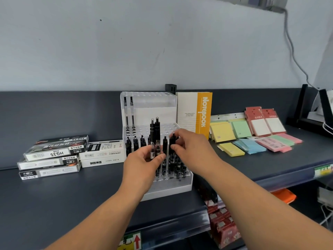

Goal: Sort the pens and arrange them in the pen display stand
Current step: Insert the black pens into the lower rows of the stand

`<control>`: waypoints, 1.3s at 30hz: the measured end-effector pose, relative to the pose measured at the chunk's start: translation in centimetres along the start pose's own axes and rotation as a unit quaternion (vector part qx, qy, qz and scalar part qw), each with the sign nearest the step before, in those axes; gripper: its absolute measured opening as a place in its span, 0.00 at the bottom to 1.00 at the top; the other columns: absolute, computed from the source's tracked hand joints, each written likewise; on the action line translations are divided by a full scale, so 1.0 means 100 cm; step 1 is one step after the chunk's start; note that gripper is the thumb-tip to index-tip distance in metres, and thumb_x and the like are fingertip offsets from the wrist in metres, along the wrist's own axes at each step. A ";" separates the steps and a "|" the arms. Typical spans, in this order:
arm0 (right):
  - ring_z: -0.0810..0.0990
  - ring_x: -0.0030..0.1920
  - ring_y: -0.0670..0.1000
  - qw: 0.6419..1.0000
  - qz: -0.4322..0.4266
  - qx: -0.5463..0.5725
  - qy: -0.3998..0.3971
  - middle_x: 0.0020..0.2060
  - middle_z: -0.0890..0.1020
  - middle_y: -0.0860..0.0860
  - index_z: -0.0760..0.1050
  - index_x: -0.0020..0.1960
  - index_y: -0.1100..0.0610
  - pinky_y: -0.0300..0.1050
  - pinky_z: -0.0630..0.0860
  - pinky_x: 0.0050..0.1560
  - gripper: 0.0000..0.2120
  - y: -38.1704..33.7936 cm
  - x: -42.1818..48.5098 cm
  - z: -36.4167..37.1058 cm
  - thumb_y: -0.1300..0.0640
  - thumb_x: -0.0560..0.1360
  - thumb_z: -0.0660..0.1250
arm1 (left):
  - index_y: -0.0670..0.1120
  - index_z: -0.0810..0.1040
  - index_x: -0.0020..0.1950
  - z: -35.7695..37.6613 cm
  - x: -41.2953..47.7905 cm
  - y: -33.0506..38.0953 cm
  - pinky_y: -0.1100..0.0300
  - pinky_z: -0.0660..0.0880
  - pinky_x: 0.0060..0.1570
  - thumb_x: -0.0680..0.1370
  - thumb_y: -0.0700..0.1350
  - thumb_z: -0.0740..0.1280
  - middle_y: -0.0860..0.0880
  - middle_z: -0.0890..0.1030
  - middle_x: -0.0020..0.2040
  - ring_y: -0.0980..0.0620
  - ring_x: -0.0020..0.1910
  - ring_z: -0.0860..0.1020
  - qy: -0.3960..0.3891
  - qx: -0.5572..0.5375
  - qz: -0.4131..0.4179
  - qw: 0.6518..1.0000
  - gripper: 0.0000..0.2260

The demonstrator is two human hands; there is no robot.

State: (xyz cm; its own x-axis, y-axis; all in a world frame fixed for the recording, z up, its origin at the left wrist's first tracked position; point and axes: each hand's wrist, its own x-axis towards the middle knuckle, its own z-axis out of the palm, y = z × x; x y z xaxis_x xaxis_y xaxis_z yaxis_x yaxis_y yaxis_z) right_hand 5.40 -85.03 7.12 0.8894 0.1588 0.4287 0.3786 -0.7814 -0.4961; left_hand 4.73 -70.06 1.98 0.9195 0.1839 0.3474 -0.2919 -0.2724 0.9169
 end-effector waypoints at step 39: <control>0.81 0.49 0.53 0.966 -0.034 -0.252 -0.042 0.50 0.83 0.52 0.83 0.51 0.53 0.48 0.80 0.51 0.09 -0.021 0.031 -0.004 0.62 0.74 0.68 | 0.50 0.82 0.57 -0.003 0.005 -0.003 0.58 0.77 0.54 0.73 0.47 0.73 0.54 0.85 0.48 0.56 0.50 0.81 -0.022 -0.011 -0.023 0.999 0.13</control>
State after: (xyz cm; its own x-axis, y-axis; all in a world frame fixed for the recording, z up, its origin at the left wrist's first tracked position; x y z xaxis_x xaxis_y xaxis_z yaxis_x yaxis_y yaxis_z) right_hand 7.26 -83.17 9.77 0.8930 0.2514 0.3732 0.2821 -0.9589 -0.0291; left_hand 5.17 -69.64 1.93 0.9428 0.1534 0.2959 -0.2543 -0.2430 0.9361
